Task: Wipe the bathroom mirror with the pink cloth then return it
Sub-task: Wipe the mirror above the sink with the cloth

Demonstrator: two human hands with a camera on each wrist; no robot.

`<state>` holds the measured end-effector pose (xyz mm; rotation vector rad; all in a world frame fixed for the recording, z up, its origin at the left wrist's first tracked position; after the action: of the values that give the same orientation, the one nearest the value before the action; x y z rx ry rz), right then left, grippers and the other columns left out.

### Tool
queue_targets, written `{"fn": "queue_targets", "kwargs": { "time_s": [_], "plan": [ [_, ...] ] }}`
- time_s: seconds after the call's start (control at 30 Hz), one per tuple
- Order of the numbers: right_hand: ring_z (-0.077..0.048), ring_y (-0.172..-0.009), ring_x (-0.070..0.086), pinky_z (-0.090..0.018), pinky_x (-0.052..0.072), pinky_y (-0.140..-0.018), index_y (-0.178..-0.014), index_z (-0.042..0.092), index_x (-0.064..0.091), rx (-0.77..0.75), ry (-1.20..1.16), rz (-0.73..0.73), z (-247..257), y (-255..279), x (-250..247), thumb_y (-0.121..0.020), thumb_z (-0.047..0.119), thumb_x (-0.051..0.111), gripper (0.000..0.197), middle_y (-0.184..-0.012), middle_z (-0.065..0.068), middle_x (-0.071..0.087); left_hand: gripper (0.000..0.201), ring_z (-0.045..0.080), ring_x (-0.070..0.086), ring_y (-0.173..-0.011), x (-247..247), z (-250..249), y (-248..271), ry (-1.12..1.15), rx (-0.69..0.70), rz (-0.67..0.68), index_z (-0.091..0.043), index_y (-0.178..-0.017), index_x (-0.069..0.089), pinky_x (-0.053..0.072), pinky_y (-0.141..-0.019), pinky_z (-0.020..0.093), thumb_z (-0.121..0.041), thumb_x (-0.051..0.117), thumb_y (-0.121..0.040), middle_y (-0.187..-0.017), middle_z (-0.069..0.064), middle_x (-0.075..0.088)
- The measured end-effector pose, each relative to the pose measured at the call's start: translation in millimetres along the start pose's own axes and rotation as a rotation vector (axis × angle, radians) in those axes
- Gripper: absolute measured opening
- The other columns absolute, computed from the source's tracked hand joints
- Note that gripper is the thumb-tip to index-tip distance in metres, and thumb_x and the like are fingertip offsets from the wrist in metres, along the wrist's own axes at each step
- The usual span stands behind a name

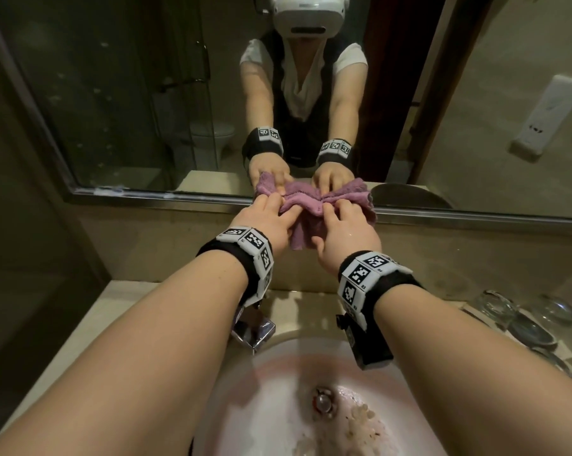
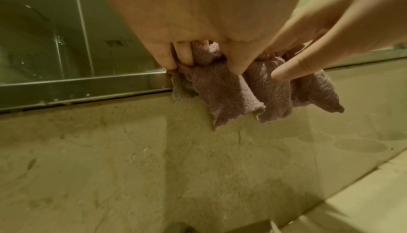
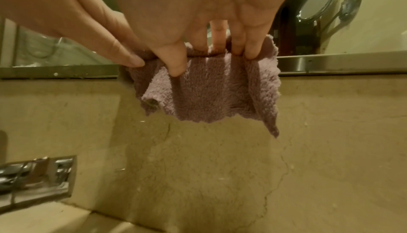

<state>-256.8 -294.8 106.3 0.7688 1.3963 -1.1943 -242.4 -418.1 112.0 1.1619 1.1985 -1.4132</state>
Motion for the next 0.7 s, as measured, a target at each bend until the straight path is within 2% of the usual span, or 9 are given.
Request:
{"fn": "queue_targets", "kwargs": {
  "time_s": [0.17,0.37,0.57,0.7],
  "plan": [
    [-0.026,-0.135,0.029,-0.037,0.034,-0.107,-0.144,0.015,0.026,-0.041,0.014,0.001,11,0,1,-0.088,0.037,0.054,0.066,-0.145,-0.008,0.031,0.053,0.032,0.03,-0.131,2,10,2,0.001,-0.031,0.026,-0.028,-0.147,0.022,0.036,-0.103,0.041,-0.031,0.04,-0.097,-0.139,0.013,0.031],
    [-0.027,-0.134,0.028,-0.037,0.032,-0.108,-0.143,0.014,0.028,-0.04,0.022,-0.024,34,-4,5,-0.088,0.04,0.053,0.066,-0.145,-0.009,0.032,0.053,0.032,0.032,-0.129,1,30,10,0.011,-0.039,-0.021,-0.026,-0.146,0.024,0.038,-0.101,0.041,-0.031,0.041,-0.096,-0.139,0.013,0.033],
    [-0.028,-0.134,0.028,-0.038,0.033,-0.107,-0.141,0.014,0.032,0.025,0.001,-0.018,54,-3,5,-0.086,0.04,0.054,0.065,-0.144,-0.009,0.033,0.052,0.031,0.031,-0.131,3,49,15,0.029,-0.006,-0.016,-0.029,-0.147,0.023,0.036,-0.103,0.04,-0.031,0.038,-0.098,-0.141,0.012,0.031],
    [-0.028,-0.135,0.028,-0.038,0.032,-0.108,-0.141,0.014,0.033,0.038,-0.006,-0.014,75,-6,6,-0.086,0.041,0.055,0.065,-0.144,-0.01,0.033,0.056,0.031,0.031,-0.13,3,69,20,0.027,0.019,-0.025,-0.028,-0.147,0.023,0.035,-0.104,0.039,-0.031,0.043,-0.096,-0.141,0.011,0.031]
  ]
}}
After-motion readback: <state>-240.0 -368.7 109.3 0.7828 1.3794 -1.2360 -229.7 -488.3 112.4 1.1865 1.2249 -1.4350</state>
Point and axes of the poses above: each hand's wrist, its own y-axis away from the middle knuckle, its own x-axis out of the palm, z = x × y, the point moved 5 cm from there along -y, towards the middle knuckle
